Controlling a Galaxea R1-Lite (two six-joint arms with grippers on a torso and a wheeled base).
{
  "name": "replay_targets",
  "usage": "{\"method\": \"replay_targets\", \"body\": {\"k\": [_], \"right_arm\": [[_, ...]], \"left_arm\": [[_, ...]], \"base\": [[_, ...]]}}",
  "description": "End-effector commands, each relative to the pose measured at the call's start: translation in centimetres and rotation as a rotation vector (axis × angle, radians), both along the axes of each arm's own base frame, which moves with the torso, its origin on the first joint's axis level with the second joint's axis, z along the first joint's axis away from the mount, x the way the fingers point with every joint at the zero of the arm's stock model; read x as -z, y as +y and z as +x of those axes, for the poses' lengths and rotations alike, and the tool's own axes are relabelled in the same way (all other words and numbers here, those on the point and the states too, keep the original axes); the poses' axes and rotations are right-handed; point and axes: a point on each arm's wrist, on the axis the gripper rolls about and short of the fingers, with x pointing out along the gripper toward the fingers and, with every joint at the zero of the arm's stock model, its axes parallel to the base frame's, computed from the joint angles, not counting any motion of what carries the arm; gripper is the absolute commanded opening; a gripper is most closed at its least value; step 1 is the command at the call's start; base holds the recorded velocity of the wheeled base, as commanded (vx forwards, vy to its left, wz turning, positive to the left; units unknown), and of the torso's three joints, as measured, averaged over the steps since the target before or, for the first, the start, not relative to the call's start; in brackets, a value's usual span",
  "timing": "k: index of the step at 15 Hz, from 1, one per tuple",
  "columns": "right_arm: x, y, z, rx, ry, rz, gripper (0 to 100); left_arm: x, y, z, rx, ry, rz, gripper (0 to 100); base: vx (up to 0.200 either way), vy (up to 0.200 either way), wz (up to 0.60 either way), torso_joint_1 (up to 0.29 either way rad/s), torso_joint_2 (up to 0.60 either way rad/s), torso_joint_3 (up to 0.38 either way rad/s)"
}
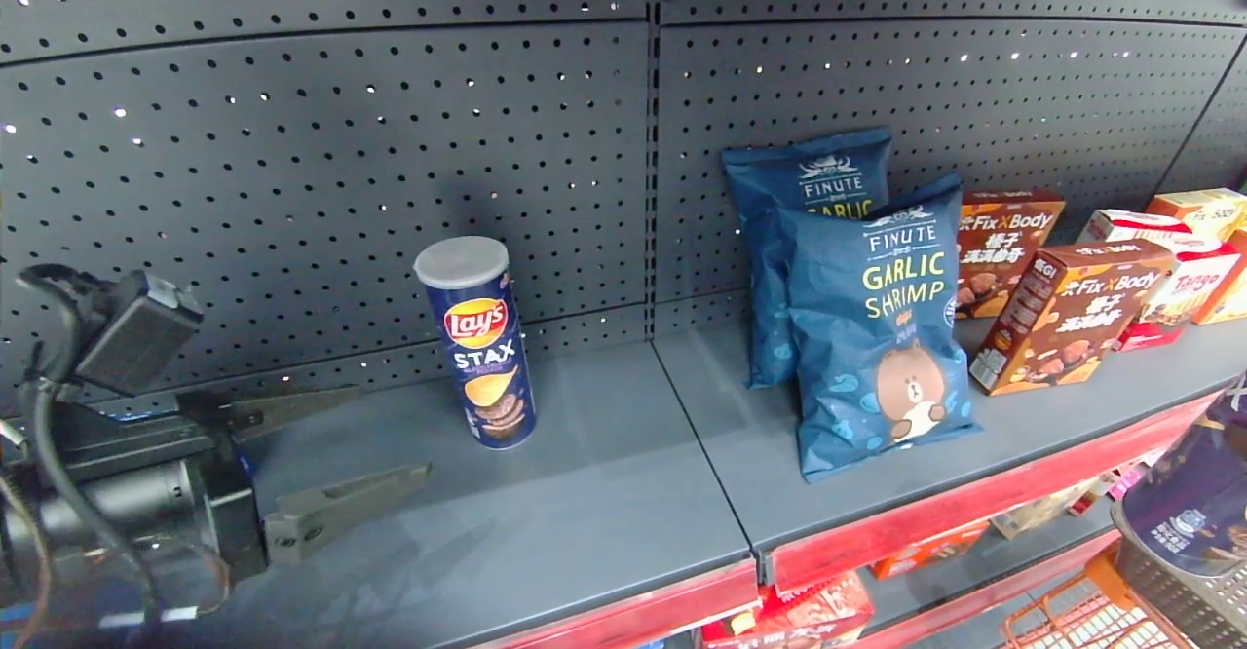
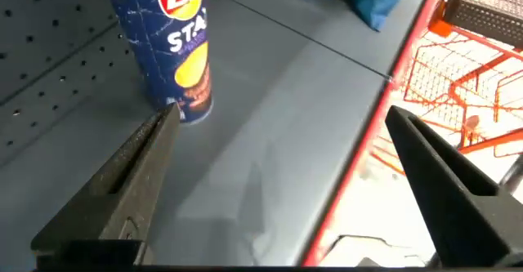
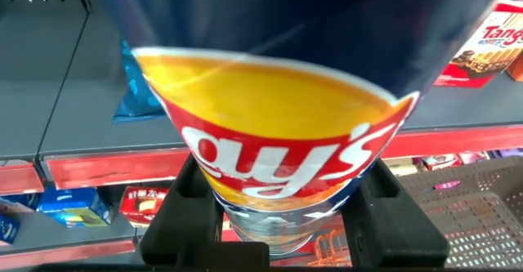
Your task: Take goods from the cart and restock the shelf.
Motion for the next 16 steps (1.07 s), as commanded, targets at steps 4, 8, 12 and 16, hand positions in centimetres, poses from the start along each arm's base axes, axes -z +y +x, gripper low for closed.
{"method": "replay_targets", "body": {"k": [4, 8, 12, 16], "right_arm": [[0.1, 0.1, 0.9, -0.003, 0.025, -0.002, 0], [-0.1, 0.1, 1.4, -0.004, 0.018, 0.014, 0], [0.0, 0.1, 1.6, -0.004, 0.027, 0.015, 0], [0.0, 0.1, 1.7, -0.003, 0.029, 0.017, 0]], "left_arm": [[3.0, 0.3, 6.0, 0.111, 0.046, -0.073, 100], [4.2, 1.2, 9.1, 0.108, -0.01, -0.086, 100], [5.4, 2.3, 11.5, 0.128, -0.092, -0.098, 100], [6.1, 2.5, 13.4, 0.137, -0.129, -0.112, 100]], "base": [[0.0, 0.0, 0.0, 0.0, 0.0, 0.0], [0.0, 0.0, 0.0, 0.0, 0.0, 0.0], [0.0, 0.0, 0.0, 0.0, 0.0, 0.0], [0.0, 0.0, 0.0, 0.0, 0.0, 0.0]]}}
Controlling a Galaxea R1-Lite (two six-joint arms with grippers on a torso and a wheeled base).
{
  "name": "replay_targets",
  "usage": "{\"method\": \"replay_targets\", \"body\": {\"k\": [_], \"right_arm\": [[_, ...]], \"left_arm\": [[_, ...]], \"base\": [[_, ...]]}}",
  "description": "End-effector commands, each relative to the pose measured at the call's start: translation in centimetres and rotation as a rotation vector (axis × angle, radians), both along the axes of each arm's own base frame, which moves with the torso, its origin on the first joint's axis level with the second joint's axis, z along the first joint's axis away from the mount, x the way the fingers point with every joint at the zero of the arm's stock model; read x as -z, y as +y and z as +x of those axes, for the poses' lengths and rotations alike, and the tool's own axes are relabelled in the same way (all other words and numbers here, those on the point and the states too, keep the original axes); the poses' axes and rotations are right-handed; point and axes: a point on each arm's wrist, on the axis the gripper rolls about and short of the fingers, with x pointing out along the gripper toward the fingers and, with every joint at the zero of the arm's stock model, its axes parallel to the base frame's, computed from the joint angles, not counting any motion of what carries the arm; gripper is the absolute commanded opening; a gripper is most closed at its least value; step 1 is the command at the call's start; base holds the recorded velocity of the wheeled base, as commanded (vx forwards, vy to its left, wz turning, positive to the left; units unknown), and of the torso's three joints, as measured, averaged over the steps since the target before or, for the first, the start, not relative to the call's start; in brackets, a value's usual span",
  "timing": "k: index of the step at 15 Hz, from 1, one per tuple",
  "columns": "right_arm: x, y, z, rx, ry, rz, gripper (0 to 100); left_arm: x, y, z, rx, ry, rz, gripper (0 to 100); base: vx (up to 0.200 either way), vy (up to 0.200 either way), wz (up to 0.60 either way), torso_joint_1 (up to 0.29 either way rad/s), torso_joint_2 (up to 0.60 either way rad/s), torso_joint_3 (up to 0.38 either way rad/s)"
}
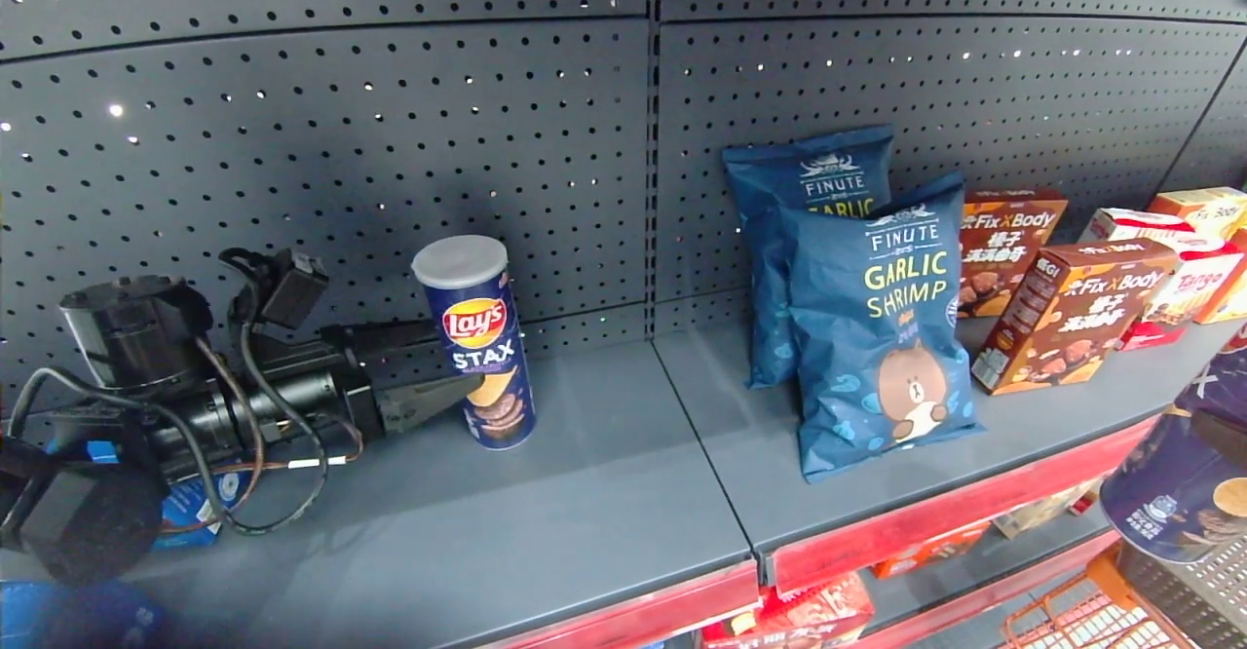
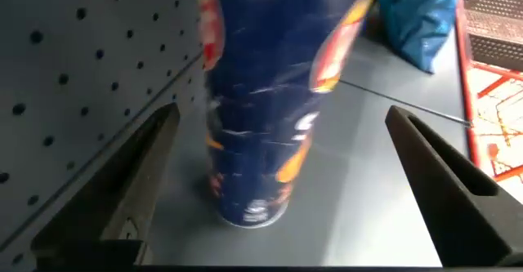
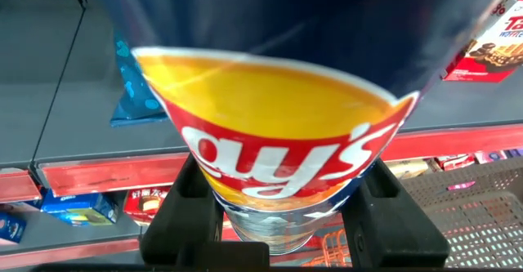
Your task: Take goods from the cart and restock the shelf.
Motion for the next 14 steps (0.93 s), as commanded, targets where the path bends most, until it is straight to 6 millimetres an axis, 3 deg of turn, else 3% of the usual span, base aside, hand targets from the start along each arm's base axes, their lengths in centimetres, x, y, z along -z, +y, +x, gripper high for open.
{"method": "replay_targets", "body": {"k": [1, 14], "right_arm": [[0.0, 0.0, 0.0, 0.001, 0.002, 0.002, 0], [0.2, 0.0, 0.4, 0.002, 0.018, 0.011, 0]], "left_arm": [[1.1, 0.2, 1.3, 0.038, 0.022, -0.017, 100], [1.4, -1.6, 5.8, 0.184, -0.024, -0.069, 100]], "base": [[0.0, 0.0, 0.0, 0.0, 0.0, 0.0], [0.0, 0.0, 0.0, 0.0, 0.0, 0.0]]}}
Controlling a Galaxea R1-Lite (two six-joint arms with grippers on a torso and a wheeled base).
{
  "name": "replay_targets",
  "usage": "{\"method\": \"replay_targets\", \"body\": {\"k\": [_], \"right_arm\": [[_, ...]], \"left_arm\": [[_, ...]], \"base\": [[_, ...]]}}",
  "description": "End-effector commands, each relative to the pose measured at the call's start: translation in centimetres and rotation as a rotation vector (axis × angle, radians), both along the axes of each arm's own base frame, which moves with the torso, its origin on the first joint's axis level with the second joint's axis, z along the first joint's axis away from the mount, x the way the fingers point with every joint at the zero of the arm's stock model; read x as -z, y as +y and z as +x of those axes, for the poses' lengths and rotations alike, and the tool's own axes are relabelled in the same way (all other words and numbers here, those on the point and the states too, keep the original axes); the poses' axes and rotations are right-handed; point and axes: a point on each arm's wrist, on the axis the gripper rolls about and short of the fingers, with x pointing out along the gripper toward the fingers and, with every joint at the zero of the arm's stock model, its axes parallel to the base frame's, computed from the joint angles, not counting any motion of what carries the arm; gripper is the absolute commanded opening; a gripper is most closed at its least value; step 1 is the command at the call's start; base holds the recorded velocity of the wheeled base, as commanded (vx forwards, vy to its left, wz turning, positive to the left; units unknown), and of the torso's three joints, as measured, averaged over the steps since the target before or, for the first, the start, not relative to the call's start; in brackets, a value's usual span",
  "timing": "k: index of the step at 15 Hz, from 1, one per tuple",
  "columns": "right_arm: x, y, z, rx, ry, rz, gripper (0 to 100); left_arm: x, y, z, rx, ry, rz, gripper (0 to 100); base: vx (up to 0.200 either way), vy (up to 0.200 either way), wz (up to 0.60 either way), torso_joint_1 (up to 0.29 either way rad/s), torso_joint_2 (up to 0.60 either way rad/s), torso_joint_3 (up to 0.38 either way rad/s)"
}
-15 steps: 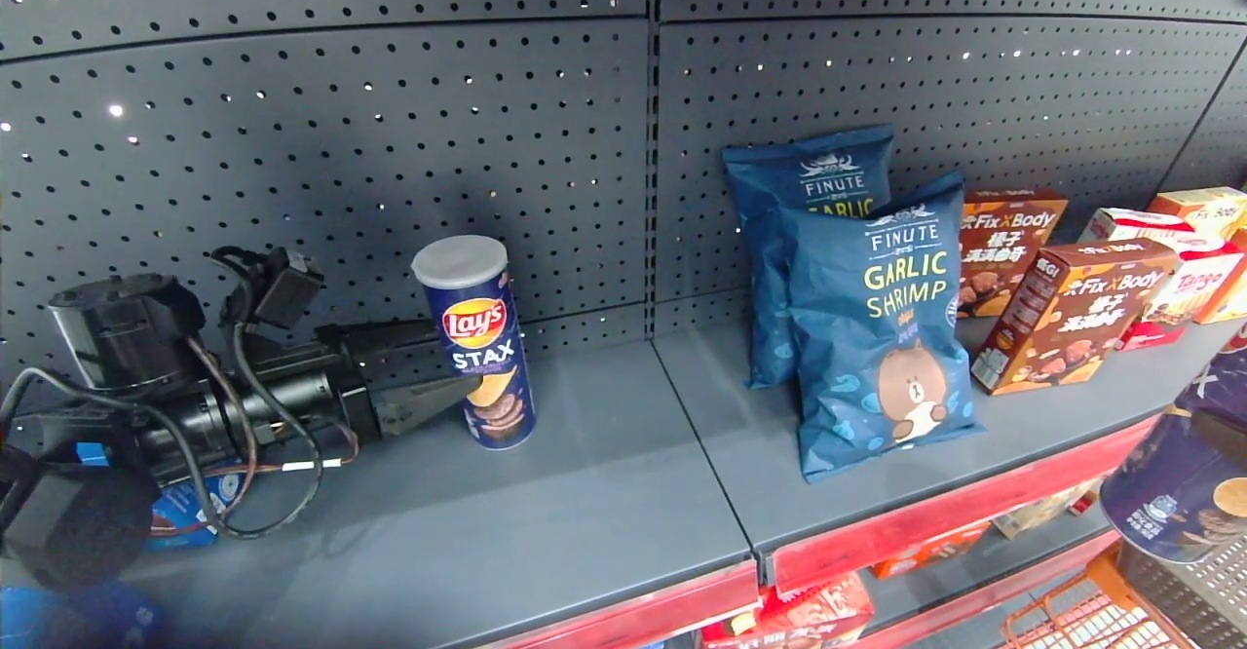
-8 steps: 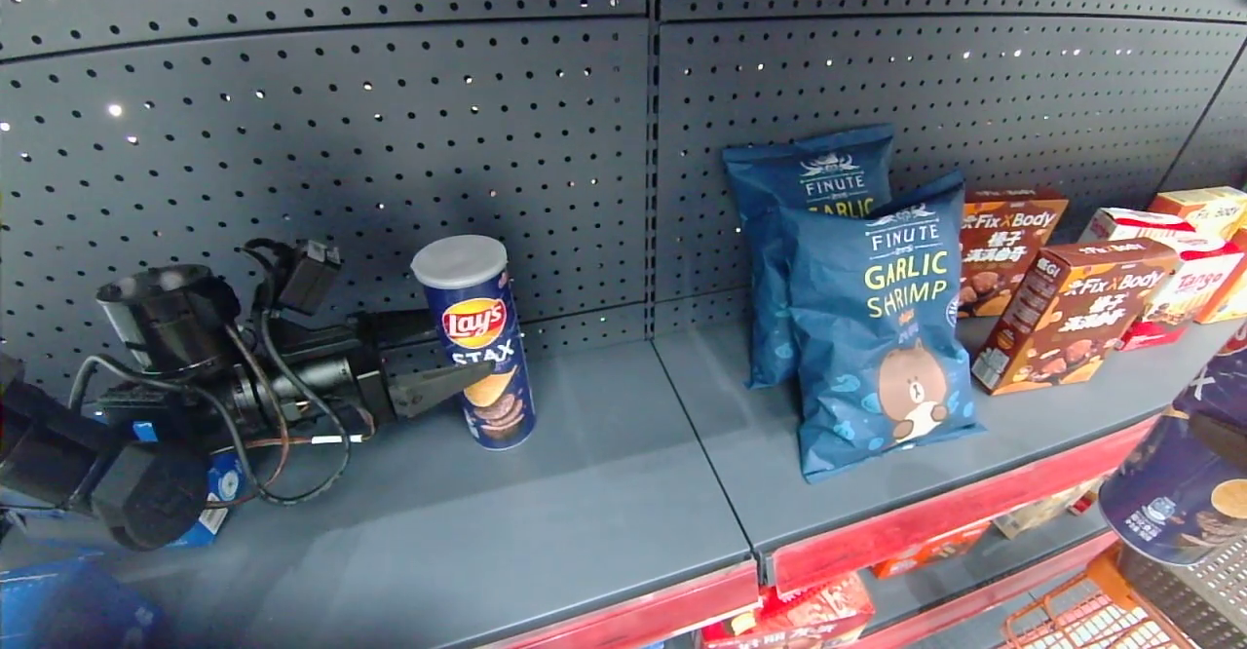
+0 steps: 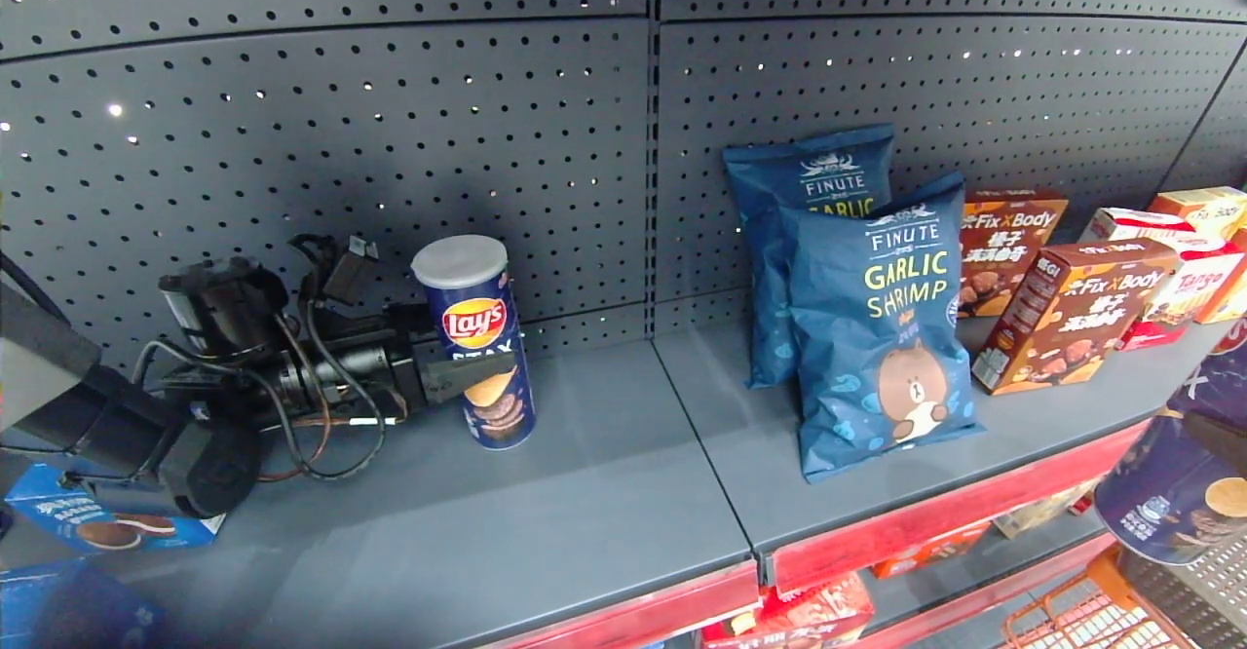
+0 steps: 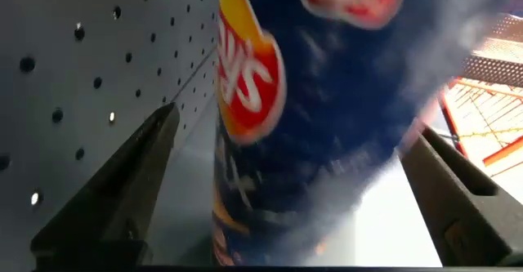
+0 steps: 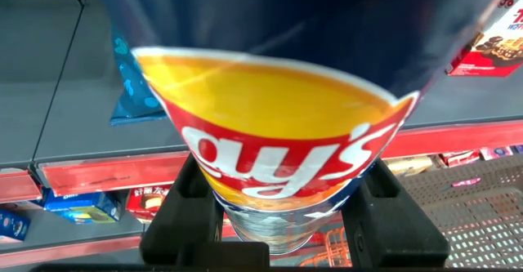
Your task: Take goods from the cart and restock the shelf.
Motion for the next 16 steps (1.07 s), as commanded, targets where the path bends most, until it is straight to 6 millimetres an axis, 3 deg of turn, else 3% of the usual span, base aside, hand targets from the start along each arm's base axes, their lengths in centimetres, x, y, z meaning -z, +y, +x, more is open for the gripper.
{"method": "replay_targets", "body": {"k": [1, 3, 4, 7, 10, 13, 16], "right_arm": [[0.0, 0.0, 0.0, -0.001, 0.001, 0.001, 0], [0.0, 0.0, 0.0, 0.001, 0.002, 0.002, 0], [0.0, 0.0, 0.0, 0.001, 0.002, 0.002, 0], [0.2, -0.1, 0.0, 0.012, 0.007, 0.002, 0], [0.2, -0.1, 0.1, 0.01, 0.008, 0.002, 0], [0.0, -0.1, 0.0, 0.012, -0.001, 0.002, 0], [0.0, -0.2, -0.1, 0.019, -0.005, 0.007, 0]], "left_arm": [[0.3, -1.0, 0.4, 0.025, 0.01, -0.001, 100], [0.7, -1.5, 0.5, 0.038, 0.015, 0.0, 100], [0.9, -1.5, 0.5, 0.038, 0.018, 0.0, 0], [0.6, -1.6, 0.2, 0.041, 0.018, 0.0, 0], [-1.2, -1.8, -0.9, 0.041, -0.02, -0.002, 0], [-2.8, -1.8, -3.5, 0.045, -0.031, -0.011, 0], [-4.3, -1.6, -7.6, 0.043, -0.035, -0.021, 0]], "base": [[0.0, 0.0, 0.0, 0.0, 0.0, 0.0], [0.0, 0.0, 0.0, 0.0, 0.0, 0.0], [0.0, 0.0, 0.0, 0.0, 0.0, 0.0], [0.0, 0.0, 0.0, 0.0, 0.0, 0.0], [0.0, 0.0, 0.0, 0.0, 0.0, 0.0], [0.0, 0.0, 0.0, 0.0, 0.0, 0.0], [0.0, 0.0, 0.0, 0.0, 0.0, 0.0]]}}
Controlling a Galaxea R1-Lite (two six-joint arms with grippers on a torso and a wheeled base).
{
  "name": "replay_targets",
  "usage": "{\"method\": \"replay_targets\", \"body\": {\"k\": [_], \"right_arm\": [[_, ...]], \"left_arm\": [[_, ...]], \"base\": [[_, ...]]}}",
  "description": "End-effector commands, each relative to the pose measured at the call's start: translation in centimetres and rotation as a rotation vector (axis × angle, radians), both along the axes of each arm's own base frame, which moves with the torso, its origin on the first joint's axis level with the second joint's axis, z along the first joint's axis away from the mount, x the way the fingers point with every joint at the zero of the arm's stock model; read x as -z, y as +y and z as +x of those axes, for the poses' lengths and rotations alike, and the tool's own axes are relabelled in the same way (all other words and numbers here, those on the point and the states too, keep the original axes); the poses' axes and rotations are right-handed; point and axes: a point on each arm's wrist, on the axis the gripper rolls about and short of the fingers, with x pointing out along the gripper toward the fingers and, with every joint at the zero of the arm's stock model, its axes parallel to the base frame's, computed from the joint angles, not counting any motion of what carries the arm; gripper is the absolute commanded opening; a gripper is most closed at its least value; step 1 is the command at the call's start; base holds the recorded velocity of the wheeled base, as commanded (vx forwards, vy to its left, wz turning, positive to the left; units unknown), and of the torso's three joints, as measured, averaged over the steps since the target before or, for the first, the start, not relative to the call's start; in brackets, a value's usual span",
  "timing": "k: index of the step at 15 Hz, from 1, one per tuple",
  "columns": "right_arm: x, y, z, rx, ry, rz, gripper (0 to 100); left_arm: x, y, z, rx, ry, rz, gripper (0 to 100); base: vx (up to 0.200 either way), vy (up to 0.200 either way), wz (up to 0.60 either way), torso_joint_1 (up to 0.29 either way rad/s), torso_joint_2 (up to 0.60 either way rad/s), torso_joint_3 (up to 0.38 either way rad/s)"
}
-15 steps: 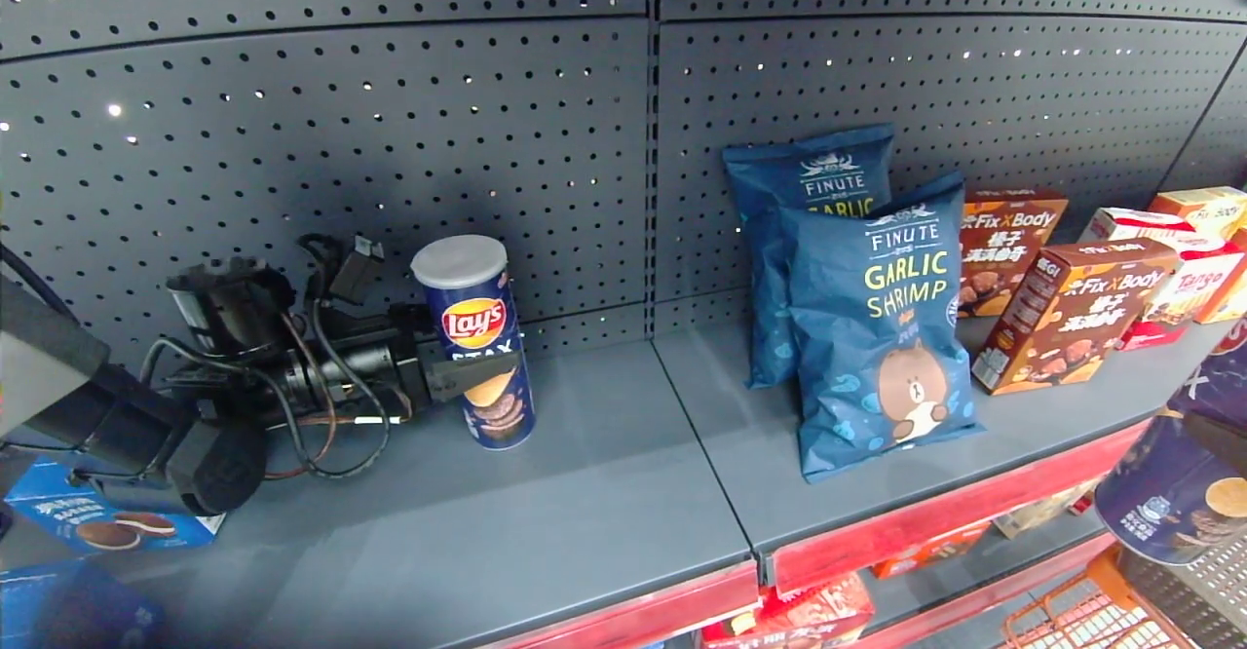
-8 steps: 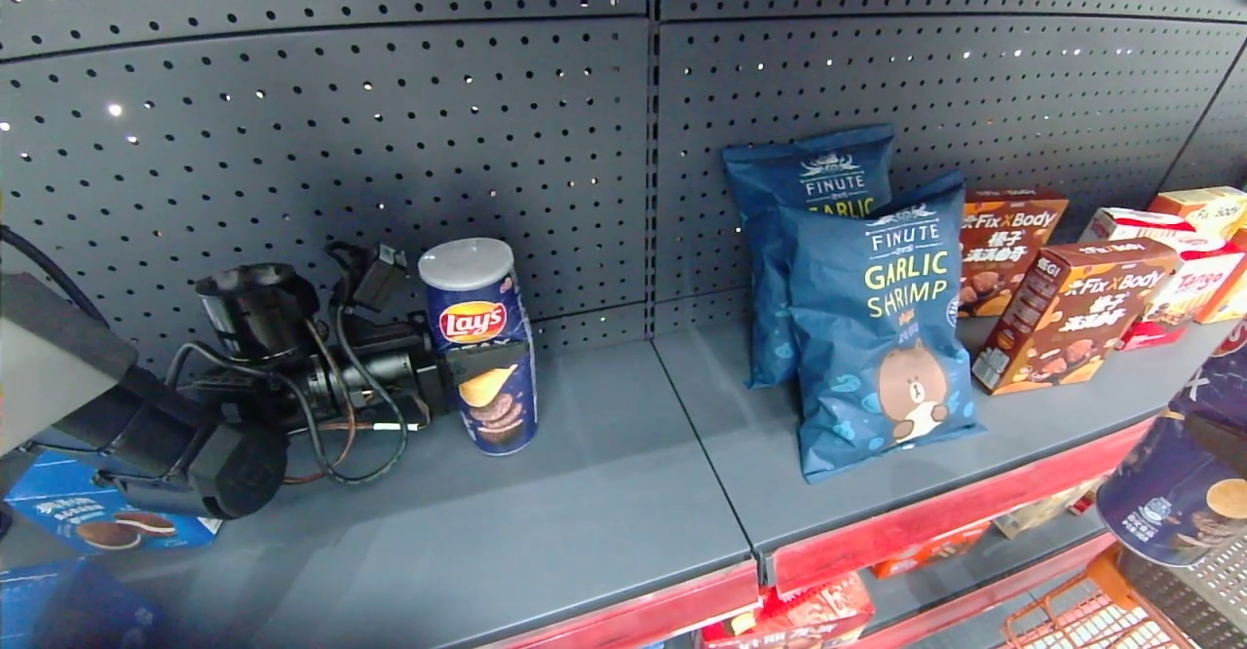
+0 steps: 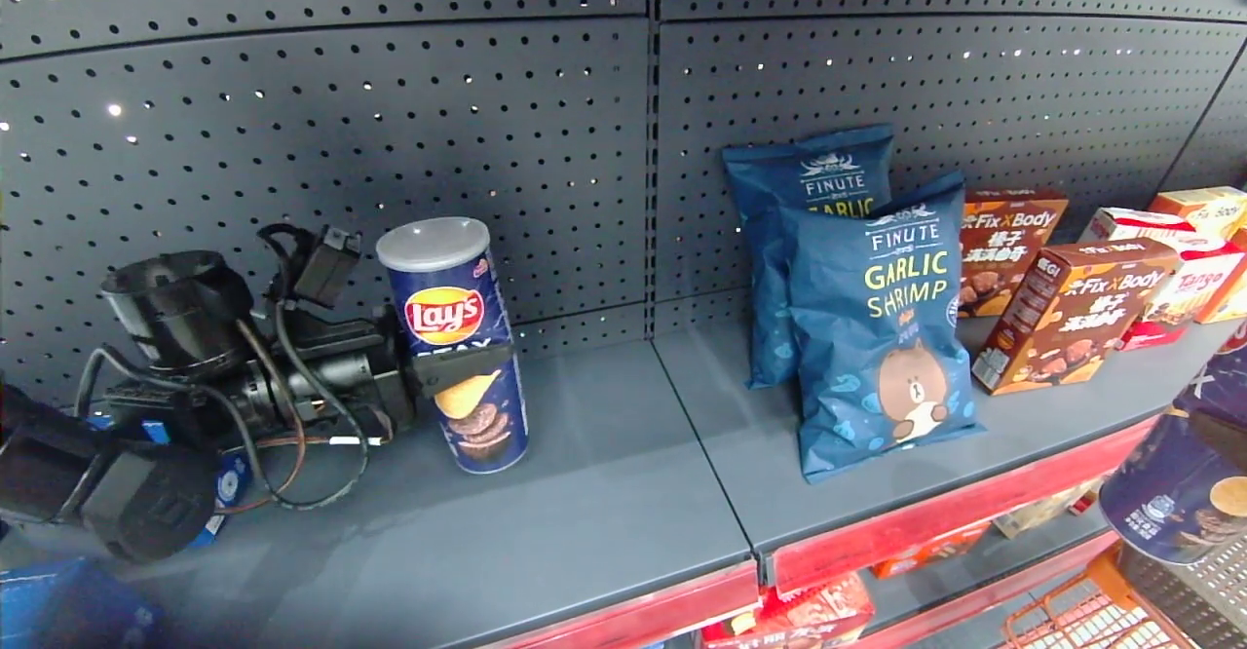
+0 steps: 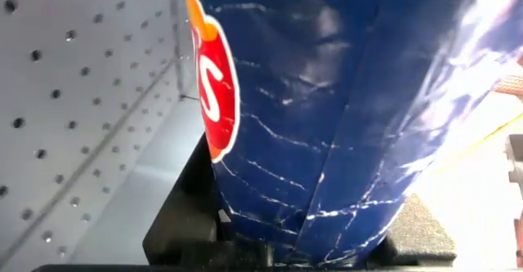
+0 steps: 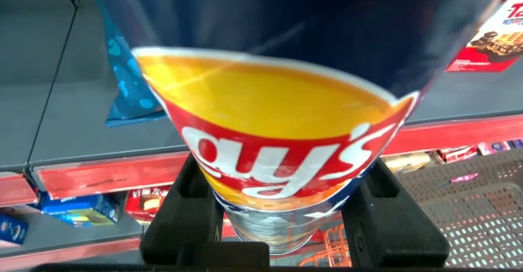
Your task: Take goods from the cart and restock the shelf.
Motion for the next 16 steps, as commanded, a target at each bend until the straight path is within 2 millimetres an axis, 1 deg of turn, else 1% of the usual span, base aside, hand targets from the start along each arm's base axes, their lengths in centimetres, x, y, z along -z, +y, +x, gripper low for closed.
{"method": "replay_targets", "body": {"k": [1, 3, 6, 8, 9, 12, 16], "right_arm": [[0.0, 0.0, -0.1, 0.001, -0.002, 0.0, 0], [-0.1, 0.0, -0.1, 0.0, -0.006, -0.003, 0], [-0.2, 0.0, 0.0, 0.0, -0.009, -0.004, 0], [-0.1, 0.0, -0.1, 0.0, -0.006, -0.004, 0], [-0.1, 0.0, -0.1, 0.0, -0.006, -0.004, 0], [-0.1, 0.0, 0.0, 0.0, -0.007, -0.004, 0], [-0.2, 0.0, 0.0, 0.002, -0.007, -0.004, 0]], "left_arm": [[-1.9, 0.3, -4.1, -0.013, -0.037, -0.008, 0], [-1.8, 0.5, -6.4, -0.017, -0.028, -0.007, 0], [-1.1, 0.8, -9.8, -0.017, 0.001, -0.004, 0], [-0.6, 0.9, -11.7, -0.022, 0.014, -0.003, 0], [-0.4, 1.0, -12.3, -0.022, 0.02, -0.002, 0], [0.3, 1.1, -13.3, -0.028, 0.043, 0.002, 0], [0.8, 1.1, -13.2, -0.034, 0.065, 0.007, 0]], "base": [[0.0, 0.0, 0.0, 0.0, 0.0, 0.0], [0.0, 0.0, 0.0, 0.0, 0.0, 0.0], [0.0, 0.0, 0.0, 0.0, 0.0, 0.0], [0.0, 0.0, 0.0, 0.0, 0.0, 0.0], [0.0, 0.0, 0.0, 0.0, 0.0, 0.0], [0.0, 0.0, 0.0, 0.0, 0.0, 0.0], [0.0, 0.0, 0.0, 0.0, 0.0, 0.0]]}}
